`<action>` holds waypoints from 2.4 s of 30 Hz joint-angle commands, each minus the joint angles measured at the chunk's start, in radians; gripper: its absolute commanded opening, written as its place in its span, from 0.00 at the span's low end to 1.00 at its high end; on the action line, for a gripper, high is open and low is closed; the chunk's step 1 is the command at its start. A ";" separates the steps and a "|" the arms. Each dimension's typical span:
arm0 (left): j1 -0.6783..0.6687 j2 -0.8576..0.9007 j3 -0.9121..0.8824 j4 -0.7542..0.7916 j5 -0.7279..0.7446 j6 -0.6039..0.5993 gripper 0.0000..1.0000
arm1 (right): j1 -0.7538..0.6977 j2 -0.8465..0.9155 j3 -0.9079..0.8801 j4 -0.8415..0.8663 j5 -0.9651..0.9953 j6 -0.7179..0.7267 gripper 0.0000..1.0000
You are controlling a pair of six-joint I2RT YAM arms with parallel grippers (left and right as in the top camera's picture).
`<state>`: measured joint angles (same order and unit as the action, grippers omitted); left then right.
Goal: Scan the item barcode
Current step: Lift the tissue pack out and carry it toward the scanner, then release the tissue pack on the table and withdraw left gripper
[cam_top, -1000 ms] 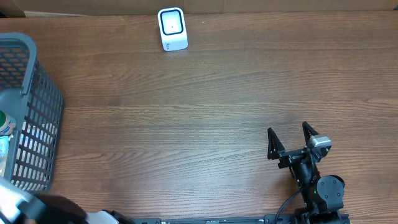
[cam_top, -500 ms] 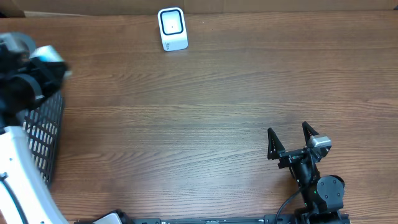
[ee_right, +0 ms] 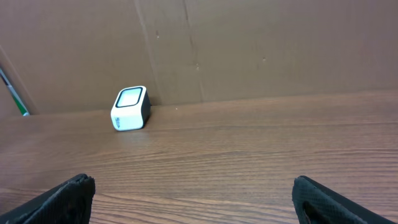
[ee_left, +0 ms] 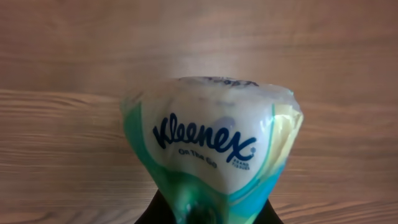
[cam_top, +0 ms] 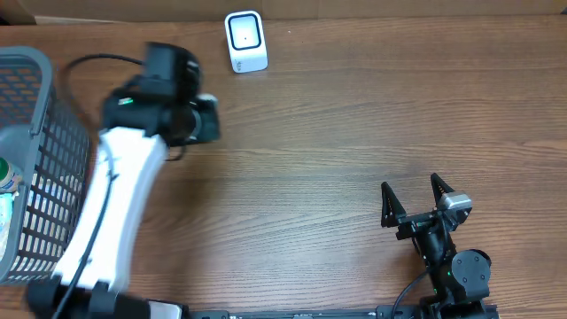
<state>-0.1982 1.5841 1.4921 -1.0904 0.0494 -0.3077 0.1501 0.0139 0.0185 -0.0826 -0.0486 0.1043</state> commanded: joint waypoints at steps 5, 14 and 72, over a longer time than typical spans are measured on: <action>-0.133 0.211 -0.083 0.075 -0.041 -0.048 0.04 | -0.005 -0.011 -0.011 0.003 -0.005 0.003 1.00; -0.190 0.385 -0.083 0.145 -0.041 -0.075 0.06 | -0.005 -0.011 -0.011 0.003 -0.005 0.003 1.00; 0.335 0.233 0.988 -0.589 -0.134 0.016 0.91 | -0.005 -0.011 -0.011 0.003 -0.005 0.003 1.00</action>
<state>0.0231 1.8442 2.4638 -1.6691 -0.0681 -0.3126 0.1501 0.0139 0.0185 -0.0826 -0.0486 0.1047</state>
